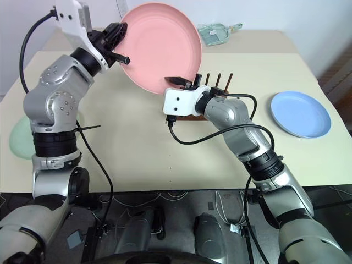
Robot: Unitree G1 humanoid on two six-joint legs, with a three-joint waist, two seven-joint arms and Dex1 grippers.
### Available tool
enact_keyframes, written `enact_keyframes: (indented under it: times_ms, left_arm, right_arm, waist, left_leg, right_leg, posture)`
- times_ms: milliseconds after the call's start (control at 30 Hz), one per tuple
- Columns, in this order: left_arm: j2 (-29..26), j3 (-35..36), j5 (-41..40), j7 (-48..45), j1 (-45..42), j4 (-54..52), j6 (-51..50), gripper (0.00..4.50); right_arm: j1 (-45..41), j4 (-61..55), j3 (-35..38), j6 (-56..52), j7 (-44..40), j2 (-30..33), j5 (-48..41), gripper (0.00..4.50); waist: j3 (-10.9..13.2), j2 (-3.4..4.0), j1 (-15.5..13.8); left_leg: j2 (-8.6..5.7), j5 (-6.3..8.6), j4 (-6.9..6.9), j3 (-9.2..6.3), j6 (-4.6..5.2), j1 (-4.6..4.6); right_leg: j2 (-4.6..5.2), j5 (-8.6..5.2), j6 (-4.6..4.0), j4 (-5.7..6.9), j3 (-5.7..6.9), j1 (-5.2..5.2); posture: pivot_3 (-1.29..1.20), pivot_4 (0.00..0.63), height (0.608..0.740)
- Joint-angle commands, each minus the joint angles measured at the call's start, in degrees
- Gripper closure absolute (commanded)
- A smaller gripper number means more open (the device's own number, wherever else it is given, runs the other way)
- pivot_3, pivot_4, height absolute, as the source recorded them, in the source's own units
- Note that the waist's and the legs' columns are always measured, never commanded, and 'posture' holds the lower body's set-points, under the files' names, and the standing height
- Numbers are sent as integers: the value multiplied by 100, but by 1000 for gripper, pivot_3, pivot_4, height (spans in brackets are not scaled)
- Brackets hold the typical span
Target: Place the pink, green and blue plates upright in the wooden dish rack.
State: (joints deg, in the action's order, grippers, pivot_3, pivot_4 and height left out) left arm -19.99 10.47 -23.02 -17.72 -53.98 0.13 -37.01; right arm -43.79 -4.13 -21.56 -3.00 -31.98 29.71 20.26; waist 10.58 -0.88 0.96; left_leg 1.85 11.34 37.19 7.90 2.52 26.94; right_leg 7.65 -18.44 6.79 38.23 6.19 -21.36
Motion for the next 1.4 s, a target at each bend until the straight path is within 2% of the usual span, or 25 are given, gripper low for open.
enact_keyframes:
  times_ms: [33,100,200,367,400,433,567,667,867,967,1133,1400]
  left_arm:
    - [68,93,-202,-1,-46,-250,-53,4500]
    - [139,174,-304,7,-44,-249,-106,4500]
    - [230,338,-477,29,-73,-226,-200,3442]
    - [403,981,-932,346,-290,-146,100,990]
    - [411,1077,-988,429,-327,-105,127,380]
    - [386,1256,-1076,529,-410,29,183,31]
    - [114,1461,-1045,523,-492,357,494,31]
    - [-504,1184,-772,-189,-81,597,695,31]
    - [-1081,377,-654,-1915,1154,248,1149,31]
    - [-1200,131,-543,-2374,1496,271,1373,31]
    - [-1462,-499,-586,-3656,2404,-86,1515,31]
    - [-1577,-1113,-240,-4253,2857,-315,1677,31]
  right_arm:
    - [-54,-71,175,118,70,-81,66,4470]
    - [-16,-54,201,161,74,-90,110,4470]
    - [2,-33,238,195,83,-100,155,4500]
    - [83,-81,442,166,104,-13,139,4500]
    - [92,-89,492,162,112,11,138,4500]
    - [102,-99,632,147,120,50,64,4500]
    - [158,-248,1151,36,112,136,-254,4500]
    - [426,-633,2219,-621,-154,163,-1366,4500]
    - [840,-1340,3578,-2262,-669,55,-3685,4500]
    - [972,-1462,3825,-2610,-749,100,-4282,4500]
    - [1145,-1283,4416,-3443,-621,-1,-5553,4500]
    - [1053,-678,4617,-3778,-587,184,-6251,4500]
  waist:
    - [0,0,-2]
    - [0,0,-3]
    - [0,0,-10]
    - [0,0,-11]
    - [0,0,-5]
    - [0,0,-5]
    - [0,0,-2]
    - [0,0,-12]
    - [-1,2,-27]
    - [0,2,-16]
    - [-4,11,13]
    - [-3,12,-18]
  left_leg:
    - [0,0,0,0,0,0]
    - [0,0,0,0,0,0]
    - [0,0,0,-1,0,0]
    - [0,0,1,-2,0,0]
    - [0,0,0,-2,0,0]
    - [0,0,0,-2,0,0]
    - [0,0,-2,-2,0,-4]
    - [-1,0,-6,-2,-1,-5]
    - [-2,0,-9,-2,0,-10]
    - [0,1,-10,-2,-1,-10]
    - [1,1,-18,1,-1,-13]
    - [0,3,-18,1,2,-12]
  right_leg:
    - [0,0,0,0,0,0]
    - [0,0,0,-1,0,2]
    - [0,0,0,-4,0,3]
    - [0,0,0,-3,0,3]
    - [0,0,0,-3,0,3]
    - [0,0,0,-3,0,3]
    - [0,0,0,-3,0,6]
    - [-1,0,0,-5,2,9]
    - [-2,0,-1,-11,2,17]
    - [-2,1,-2,-10,2,15]
    - [-1,1,-3,-9,-1,9]
    - [3,2,-6,-8,-1,8]
  posture:
    - [0,150,736]
    - [0,150,736]
    - [0,150,736]
    - [0,150,736]
    - [0,150,736]
    - [0,150,736]
    - [0,150,736]
    - [0,150,736]
    - [0,150,736]
    - [0,150,736]
    - [0,150,736]
    - [0,150,736]
